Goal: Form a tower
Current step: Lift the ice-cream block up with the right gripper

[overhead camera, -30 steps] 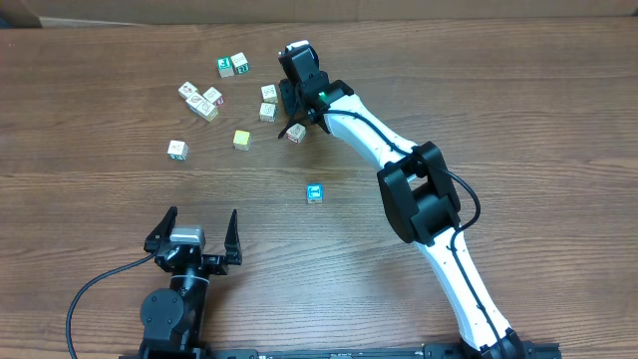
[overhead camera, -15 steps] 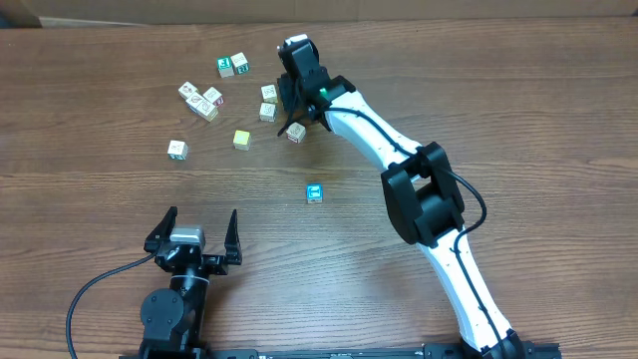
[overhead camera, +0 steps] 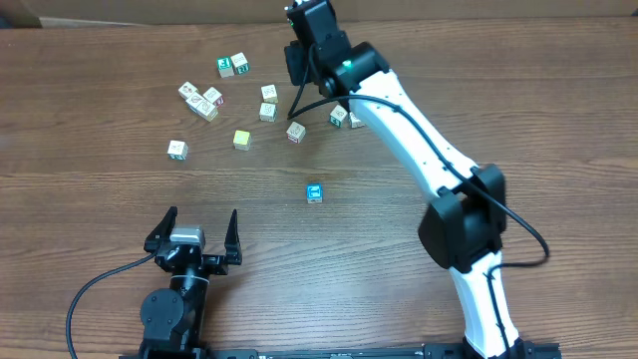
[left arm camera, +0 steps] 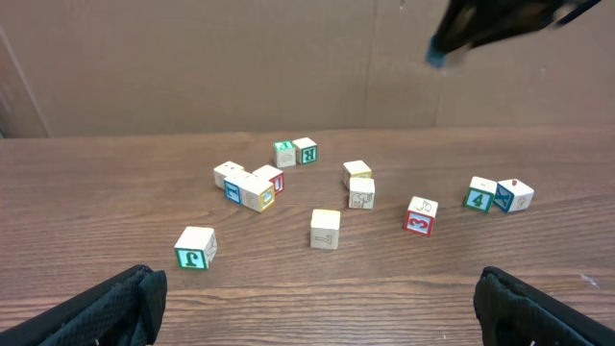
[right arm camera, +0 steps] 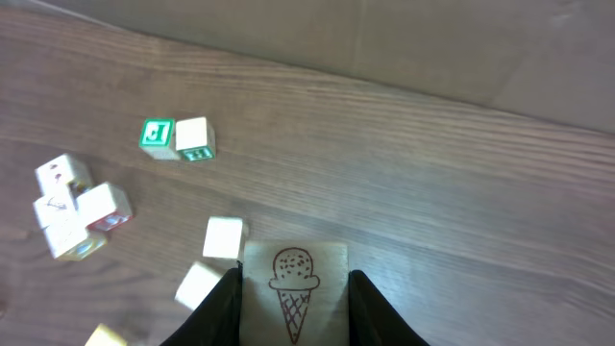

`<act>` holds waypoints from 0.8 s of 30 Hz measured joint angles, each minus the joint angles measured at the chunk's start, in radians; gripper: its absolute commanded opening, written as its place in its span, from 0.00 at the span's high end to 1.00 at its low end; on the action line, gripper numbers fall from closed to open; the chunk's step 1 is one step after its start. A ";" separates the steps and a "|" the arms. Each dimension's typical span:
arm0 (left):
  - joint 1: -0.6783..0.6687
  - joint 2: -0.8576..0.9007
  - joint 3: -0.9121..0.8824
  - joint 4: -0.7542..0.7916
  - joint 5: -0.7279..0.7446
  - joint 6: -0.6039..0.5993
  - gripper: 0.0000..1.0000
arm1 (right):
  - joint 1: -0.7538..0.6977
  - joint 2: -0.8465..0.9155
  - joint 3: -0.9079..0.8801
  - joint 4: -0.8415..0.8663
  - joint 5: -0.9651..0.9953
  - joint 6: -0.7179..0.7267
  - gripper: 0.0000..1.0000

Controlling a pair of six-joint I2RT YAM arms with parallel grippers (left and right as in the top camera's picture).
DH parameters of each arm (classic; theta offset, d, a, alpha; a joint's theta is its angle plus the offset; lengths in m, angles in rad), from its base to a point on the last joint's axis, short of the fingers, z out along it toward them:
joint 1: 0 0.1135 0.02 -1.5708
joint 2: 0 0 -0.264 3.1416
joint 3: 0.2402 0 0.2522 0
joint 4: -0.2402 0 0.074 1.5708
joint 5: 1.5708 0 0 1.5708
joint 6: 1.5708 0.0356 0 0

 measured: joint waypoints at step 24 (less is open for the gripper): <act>0.000 0.000 0.000 0.000 0.000 0.000 0.00 | 0.003 -0.301 -0.053 -0.579 -0.021 0.346 0.73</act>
